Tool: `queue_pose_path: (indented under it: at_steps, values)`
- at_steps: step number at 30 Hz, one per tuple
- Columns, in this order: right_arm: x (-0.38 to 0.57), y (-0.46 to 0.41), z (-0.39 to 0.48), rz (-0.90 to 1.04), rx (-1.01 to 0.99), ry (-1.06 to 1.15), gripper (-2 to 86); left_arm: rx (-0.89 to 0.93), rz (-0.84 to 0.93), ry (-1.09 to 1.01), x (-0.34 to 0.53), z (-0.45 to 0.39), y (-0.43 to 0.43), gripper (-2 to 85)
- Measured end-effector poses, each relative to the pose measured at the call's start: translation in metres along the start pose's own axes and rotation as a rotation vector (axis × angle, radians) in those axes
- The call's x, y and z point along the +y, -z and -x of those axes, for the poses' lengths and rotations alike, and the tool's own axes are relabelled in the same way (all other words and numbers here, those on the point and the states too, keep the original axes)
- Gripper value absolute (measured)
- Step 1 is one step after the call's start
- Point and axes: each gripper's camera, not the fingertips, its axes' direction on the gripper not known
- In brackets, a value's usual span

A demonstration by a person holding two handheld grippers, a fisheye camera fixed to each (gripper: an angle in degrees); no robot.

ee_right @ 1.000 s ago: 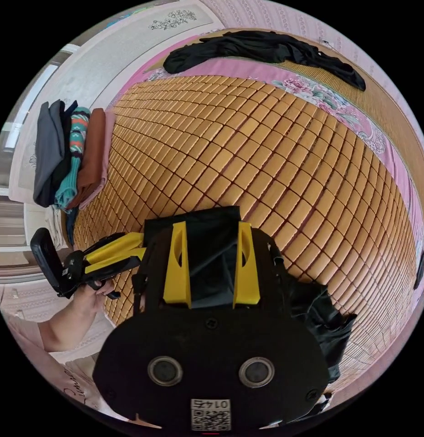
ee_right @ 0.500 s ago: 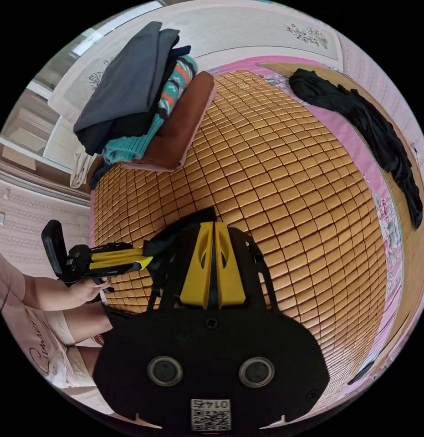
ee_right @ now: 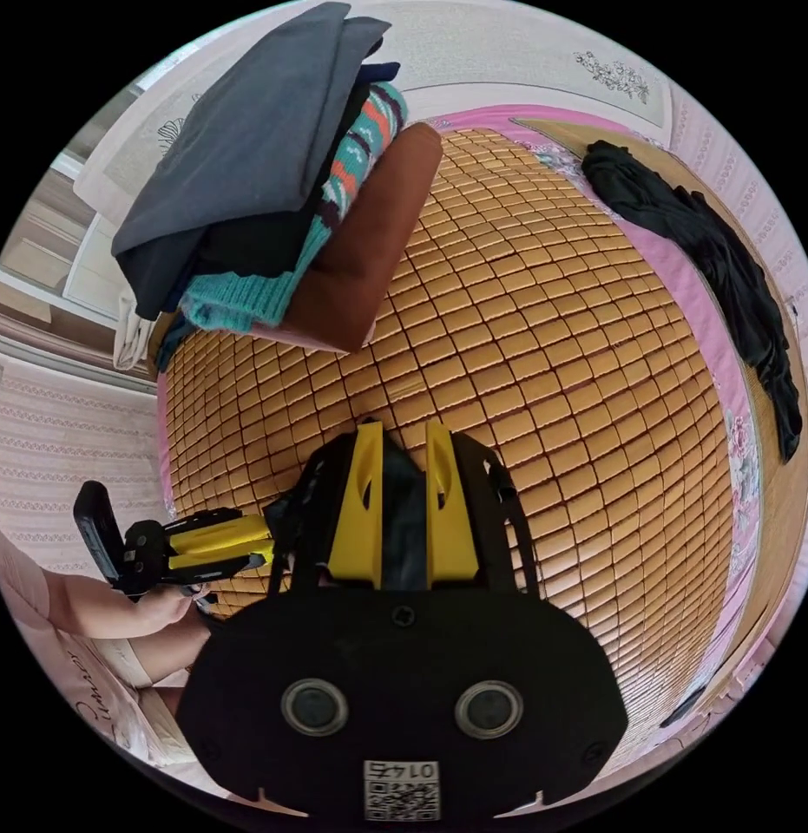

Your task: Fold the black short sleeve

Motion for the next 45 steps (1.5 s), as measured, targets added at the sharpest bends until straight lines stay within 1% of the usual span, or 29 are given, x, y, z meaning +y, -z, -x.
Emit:
queue_pose_path:
  at_steps: [2,6,10,12,13,15,18,21,23,24,26,27,29,30,32,33,35,37,39,44,45]
  values:
    - [0.014,0.008,0.004,-0.033,0.003,-0.032,6.4,-0.007,-0.021,-0.006,0.000,0.004,0.016,5.3]
    - [0.026,-0.007,0.023,0.001,-0.037,-0.039,6.7,-0.052,-0.034,0.007,0.005,0.010,0.034,5.5]
    - [0.022,-0.027,0.049,0.028,0.049,-0.065,12.5,-0.031,-0.009,-0.001,0.001,0.009,0.016,7.3]
    - [0.018,-0.037,0.055,0.066,0.076,-0.078,13.6,-0.024,-0.009,-0.010,-0.004,0.005,0.004,7.7]
    - [0.018,-0.036,0.059,0.041,0.104,-0.080,13.1,-0.027,0.010,-0.021,-0.007,0.002,-0.007,7.8]
    - [0.018,-0.038,0.064,0.052,0.186,-0.091,11.4,-0.036,0.073,-0.018,-0.008,0.000,-0.027,6.5]
    - [0.020,-0.032,0.061,0.044,0.198,-0.117,9.0,-0.088,0.081,-0.047,-0.004,-0.006,-0.035,3.3]
    - [0.028,-0.020,0.043,0.030,0.151,-0.156,3.2,-0.114,0.068,-0.101,0.003,-0.013,-0.041,0.7]
    - [0.042,-0.006,0.020,0.009,0.026,-0.203,1.3,-0.129,0.064,-0.144,0.009,-0.021,-0.045,0.0]
    - [0.048,0.001,0.013,-0.016,-0.005,-0.228,1.0,-0.127,0.056,-0.154,0.012,-0.023,-0.045,-0.2]
    - [0.085,0.042,-0.014,-0.171,-0.122,-0.323,0.4,-0.052,0.002,-0.202,0.022,-0.035,-0.039,-0.4]
    - [0.097,0.054,-0.020,-0.209,-0.138,-0.347,0.3,-0.030,-0.015,-0.223,0.024,-0.039,-0.036,-0.4]
    - [0.159,0.107,-0.040,-0.365,-0.175,-0.428,0.1,0.050,-0.058,-0.371,0.037,-0.069,-0.026,-0.4]
    - [0.177,0.120,-0.044,-0.398,-0.179,-0.446,0.1,0.071,-0.060,-0.409,0.040,-0.077,-0.023,-0.4]
    - [0.254,0.168,-0.055,-0.510,-0.153,-0.519,0.2,0.202,-0.075,-0.542,0.059,-0.112,-0.015,-0.3]
    - [0.274,0.178,-0.057,-0.528,-0.145,-0.536,0.3,0.241,-0.071,-0.571,0.065,-0.121,-0.014,-0.3]
    - [0.350,0.213,-0.062,-0.565,-0.128,-0.613,0.6,0.373,-0.021,-0.690,0.092,-0.160,-0.017,-0.1]
    - [0.401,0.227,-0.063,-0.564,-0.133,-0.672,1.1,0.434,0.038,-0.780,0.118,-0.188,-0.028,0.1]
    - [0.442,0.228,-0.063,-0.519,-0.118,-0.737,1.5,0.455,0.103,-0.848,0.149,-0.207,-0.047,0.5]
    - [0.537,0.168,-0.076,-0.286,-0.169,-0.976,3.3,0.363,0.371,-0.902,0.231,-0.219,-0.135,3.3]
    - [0.544,0.165,-0.076,-0.275,-0.179,-0.993,3.6,0.351,0.395,-0.913,0.238,-0.218,-0.143,3.7]
